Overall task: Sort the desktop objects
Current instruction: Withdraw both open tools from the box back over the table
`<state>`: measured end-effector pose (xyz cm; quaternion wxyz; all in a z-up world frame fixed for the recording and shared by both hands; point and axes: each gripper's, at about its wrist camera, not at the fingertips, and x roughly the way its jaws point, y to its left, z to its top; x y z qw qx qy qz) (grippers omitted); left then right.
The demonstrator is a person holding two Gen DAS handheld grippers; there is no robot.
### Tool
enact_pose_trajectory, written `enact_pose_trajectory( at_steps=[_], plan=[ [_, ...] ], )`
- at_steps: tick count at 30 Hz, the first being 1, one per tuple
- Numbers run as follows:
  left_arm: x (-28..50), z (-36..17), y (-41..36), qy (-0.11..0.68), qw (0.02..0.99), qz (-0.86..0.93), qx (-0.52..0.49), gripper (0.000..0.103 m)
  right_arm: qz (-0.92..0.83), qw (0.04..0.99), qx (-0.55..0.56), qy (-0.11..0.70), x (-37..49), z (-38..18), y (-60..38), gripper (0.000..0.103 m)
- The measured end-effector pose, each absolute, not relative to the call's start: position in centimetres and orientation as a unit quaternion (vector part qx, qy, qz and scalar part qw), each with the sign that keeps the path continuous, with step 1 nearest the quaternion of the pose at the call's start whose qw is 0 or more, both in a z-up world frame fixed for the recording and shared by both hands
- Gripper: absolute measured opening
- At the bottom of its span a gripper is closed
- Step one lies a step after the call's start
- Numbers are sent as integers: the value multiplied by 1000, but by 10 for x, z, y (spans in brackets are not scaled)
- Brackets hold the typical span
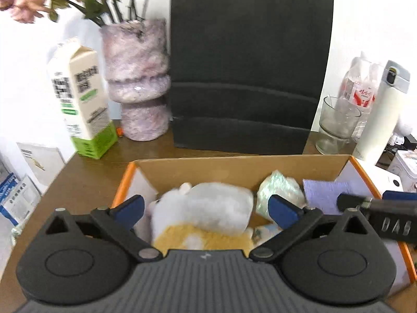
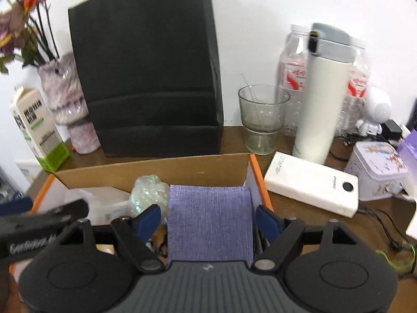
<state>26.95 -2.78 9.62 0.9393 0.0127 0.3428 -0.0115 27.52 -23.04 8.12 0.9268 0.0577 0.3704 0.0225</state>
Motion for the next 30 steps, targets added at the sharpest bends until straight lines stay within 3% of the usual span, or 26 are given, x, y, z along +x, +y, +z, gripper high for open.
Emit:
enact_pose_trajectory(
  at_steps=[12,21,30],
  plan=[
    [113,115,16,293,953,-61,-51,103,62,948,60,307,125,100,-235,81],
    [-25,77,39,248,962,-90,-75,103,57,974,18,218,-33,71,-223,85],
    [-84,44,44,244,966,-59,-62,103,65,977,-8,204,-117,39,-220,90]
  ],
)
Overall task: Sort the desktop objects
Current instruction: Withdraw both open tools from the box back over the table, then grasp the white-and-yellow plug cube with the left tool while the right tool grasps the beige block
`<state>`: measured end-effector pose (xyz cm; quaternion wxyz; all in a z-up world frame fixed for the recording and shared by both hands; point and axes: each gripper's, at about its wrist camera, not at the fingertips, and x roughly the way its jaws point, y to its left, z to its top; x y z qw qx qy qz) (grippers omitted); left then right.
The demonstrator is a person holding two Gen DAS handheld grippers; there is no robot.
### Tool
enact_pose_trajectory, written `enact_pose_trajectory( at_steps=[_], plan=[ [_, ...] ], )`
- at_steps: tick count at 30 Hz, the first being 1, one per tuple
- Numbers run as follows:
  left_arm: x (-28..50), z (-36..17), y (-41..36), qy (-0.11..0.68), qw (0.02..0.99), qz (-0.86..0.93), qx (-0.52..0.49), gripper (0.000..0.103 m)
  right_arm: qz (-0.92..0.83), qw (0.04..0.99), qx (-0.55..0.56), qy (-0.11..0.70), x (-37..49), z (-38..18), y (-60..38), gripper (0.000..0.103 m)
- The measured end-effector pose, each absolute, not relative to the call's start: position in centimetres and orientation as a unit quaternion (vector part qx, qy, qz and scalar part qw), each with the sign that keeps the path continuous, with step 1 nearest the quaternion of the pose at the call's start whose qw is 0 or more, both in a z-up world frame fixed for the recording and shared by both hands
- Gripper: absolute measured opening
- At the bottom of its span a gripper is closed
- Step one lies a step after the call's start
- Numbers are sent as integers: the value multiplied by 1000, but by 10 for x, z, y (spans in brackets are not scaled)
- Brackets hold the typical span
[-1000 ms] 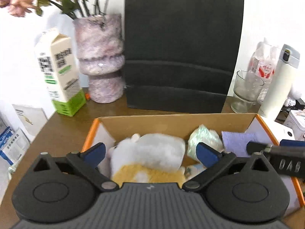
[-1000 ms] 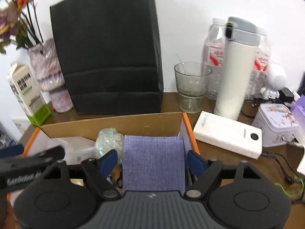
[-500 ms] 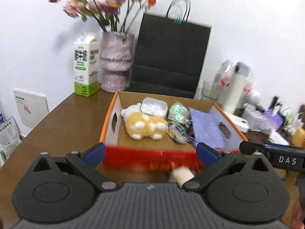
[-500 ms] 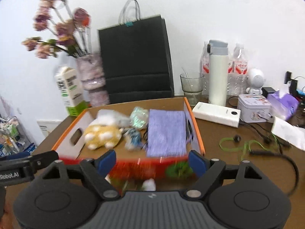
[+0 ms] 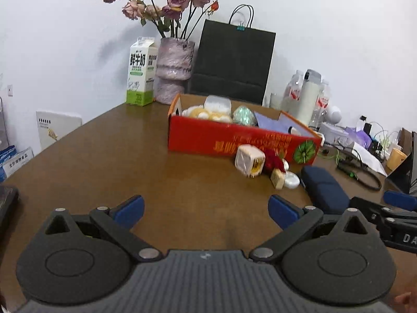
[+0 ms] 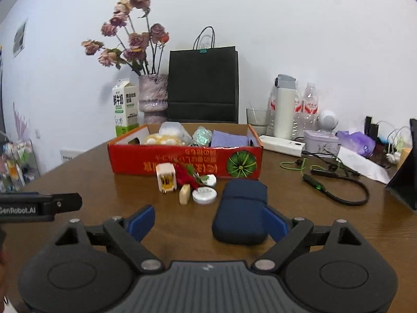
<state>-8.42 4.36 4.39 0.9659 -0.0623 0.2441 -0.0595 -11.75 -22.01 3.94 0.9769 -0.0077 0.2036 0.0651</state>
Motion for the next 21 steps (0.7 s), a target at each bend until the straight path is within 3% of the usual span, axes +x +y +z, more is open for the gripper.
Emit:
enact_pose_trajectory(
  at_steps=[5,12,21],
  plan=[
    [-97,39,31,255,963,-73,-47,103,74,975,40,204,-140,32,-225,91],
    [-115,27,15,253,964,-81,-17,103,75,976,27,202,-152,23,-219,94],
    [-88,27,13,270,959,-86,-1,103,83,972,46,216,-126,24,-228,91]
  ],
)
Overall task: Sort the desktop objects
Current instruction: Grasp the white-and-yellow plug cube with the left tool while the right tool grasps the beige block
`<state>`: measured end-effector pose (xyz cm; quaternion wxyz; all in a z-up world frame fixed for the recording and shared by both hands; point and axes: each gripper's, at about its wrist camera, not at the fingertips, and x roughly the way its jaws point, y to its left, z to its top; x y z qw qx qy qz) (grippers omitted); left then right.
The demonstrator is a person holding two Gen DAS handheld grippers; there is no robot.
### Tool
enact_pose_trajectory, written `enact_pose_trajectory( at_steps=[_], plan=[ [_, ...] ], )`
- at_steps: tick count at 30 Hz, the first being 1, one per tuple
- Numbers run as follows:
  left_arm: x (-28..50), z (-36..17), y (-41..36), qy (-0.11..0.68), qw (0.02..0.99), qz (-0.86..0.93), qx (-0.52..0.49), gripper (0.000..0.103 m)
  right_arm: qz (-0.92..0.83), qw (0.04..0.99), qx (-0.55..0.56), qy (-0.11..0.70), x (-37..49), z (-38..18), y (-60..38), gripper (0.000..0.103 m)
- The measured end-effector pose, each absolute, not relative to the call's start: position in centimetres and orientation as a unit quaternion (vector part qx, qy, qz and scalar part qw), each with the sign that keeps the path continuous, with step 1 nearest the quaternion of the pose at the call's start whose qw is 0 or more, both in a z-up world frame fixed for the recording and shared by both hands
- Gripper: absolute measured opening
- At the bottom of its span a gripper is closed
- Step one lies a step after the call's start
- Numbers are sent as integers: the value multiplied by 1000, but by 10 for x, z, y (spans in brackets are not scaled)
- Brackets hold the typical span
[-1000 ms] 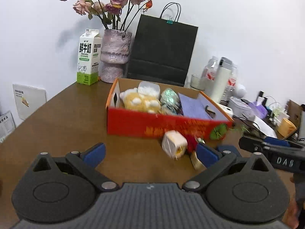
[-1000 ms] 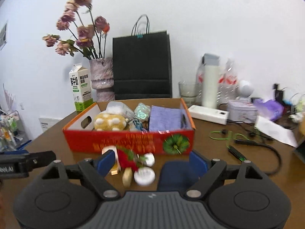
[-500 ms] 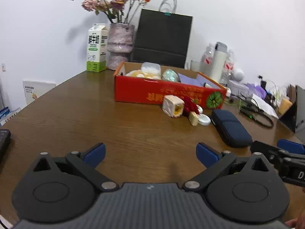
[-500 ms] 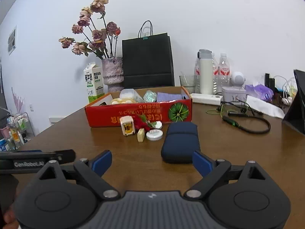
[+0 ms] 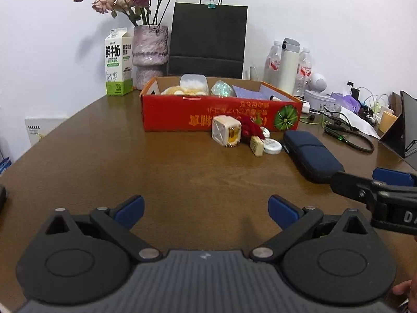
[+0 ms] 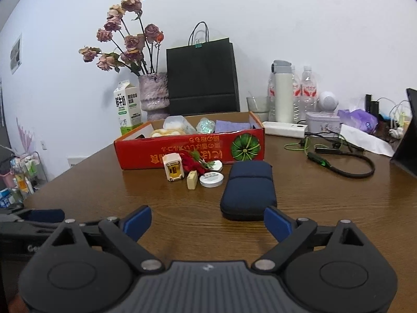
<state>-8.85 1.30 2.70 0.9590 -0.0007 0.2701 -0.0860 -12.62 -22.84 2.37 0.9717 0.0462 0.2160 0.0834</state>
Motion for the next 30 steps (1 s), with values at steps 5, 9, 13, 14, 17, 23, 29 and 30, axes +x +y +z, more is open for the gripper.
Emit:
enact_pose_trajectory(
  at_steps=[5,9,13,14,17,23,29,30],
  plan=[
    [-51,30,6,260,957,-123,29,103,112,969,52,216,-93,31,-230,78],
    [-19,33,-4,243,958,-142,51,102,130,961,45,241,-41,39,-225,60],
    [22,26,-12,261,952,-152,55,90,150,949,31,277,12,36,-208,42],
    [31,23,-13,275,945,-168,58,85,154,945,25,286,23,34,-203,37],
    [43,16,-3,298,936,-183,38,81,164,935,19,315,50,26,-194,24],
    [52,18,18,301,937,-176,9,80,161,930,4,329,70,8,-184,16],
    [73,33,3,282,936,-211,-2,81,153,933,21,325,61,9,-199,10],
    [79,31,-4,282,937,-207,7,81,150,934,28,323,58,10,-204,10]
  ],
)
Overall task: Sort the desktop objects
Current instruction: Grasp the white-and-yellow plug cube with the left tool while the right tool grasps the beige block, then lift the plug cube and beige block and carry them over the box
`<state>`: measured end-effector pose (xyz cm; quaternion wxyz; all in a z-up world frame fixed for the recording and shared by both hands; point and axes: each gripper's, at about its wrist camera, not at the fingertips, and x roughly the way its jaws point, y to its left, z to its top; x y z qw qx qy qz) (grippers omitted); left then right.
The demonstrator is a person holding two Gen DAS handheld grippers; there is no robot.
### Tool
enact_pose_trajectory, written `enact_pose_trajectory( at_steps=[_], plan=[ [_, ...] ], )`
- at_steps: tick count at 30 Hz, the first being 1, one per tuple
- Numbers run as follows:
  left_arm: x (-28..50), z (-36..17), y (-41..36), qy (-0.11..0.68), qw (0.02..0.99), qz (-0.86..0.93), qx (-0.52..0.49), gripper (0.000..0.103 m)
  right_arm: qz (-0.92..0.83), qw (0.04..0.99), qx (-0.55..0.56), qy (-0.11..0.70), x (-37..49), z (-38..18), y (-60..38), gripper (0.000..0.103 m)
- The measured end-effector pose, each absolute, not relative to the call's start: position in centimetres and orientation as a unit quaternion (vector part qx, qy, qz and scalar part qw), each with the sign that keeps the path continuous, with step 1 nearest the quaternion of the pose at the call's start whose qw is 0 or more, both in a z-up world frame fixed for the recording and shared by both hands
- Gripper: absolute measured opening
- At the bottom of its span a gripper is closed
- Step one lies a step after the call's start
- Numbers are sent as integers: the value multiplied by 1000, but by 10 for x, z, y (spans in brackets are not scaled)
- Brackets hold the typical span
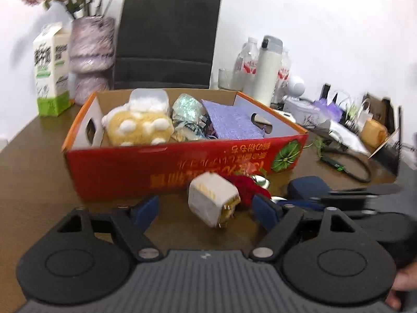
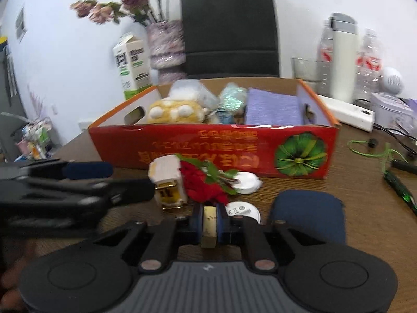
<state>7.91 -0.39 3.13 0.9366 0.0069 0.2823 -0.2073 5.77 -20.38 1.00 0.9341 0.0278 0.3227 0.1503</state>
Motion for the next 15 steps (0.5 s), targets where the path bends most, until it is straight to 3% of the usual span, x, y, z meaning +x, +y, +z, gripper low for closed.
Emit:
enact_pose_trajectory(
  at_steps=[6,8,11,15],
  plan=[
    [103,17,-26,309,929,-201,1,70,150,944,78,285,38,27,-228,10],
    [103,16,-27,309,931,-195,9,48,151,944,85,282,36,30,-232,10],
    [89,21,-18,310,929,-202,18,36,153,944,83,281,30,32,-232,10],
    [77,20,-9,308,933,-188,21,38,156,945,86,275,19,33,-234,10]
  ],
)
